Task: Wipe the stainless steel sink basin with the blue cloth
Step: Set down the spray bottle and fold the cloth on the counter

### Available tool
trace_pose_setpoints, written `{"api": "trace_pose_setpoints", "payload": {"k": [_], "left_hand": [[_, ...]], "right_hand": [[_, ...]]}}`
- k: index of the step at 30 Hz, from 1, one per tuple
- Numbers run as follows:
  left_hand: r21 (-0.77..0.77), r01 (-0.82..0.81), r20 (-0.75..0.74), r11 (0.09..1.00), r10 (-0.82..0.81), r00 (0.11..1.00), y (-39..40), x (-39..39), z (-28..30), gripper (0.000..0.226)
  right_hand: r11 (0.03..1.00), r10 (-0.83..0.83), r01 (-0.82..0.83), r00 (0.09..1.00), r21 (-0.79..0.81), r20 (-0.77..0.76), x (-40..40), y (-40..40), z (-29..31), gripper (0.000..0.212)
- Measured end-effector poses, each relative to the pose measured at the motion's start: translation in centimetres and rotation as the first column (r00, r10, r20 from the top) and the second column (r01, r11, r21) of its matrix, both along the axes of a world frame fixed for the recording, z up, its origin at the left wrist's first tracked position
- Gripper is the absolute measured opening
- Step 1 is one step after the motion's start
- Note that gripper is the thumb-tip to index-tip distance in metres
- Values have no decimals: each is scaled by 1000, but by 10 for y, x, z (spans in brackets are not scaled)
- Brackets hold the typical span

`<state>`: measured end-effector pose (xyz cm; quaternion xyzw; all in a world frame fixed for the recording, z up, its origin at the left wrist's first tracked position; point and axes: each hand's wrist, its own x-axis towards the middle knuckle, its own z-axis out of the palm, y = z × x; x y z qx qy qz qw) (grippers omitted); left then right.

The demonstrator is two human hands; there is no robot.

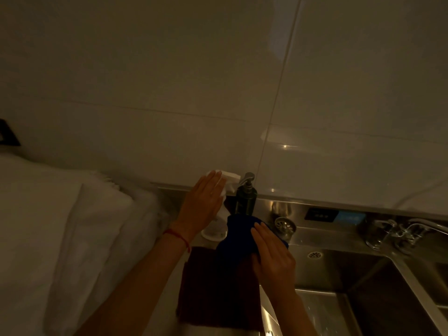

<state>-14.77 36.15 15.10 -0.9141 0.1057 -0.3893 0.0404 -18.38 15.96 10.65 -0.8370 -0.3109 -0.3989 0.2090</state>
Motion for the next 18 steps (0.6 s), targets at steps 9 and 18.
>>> {"api": "trace_pose_setpoints", "payload": {"k": [9, 18], "left_hand": [[29, 184, 9, 983, -184, 983, -13, -59, -23, 42], [-87, 271, -153, 959, -282, 947, -39, -113, -48, 67]], "right_hand": [[999, 31, -32, 998, -27, -56, -18, 0, 6, 51], [1000, 23, -22, 1000, -16, 16, -41, -1, -5, 25]]}}
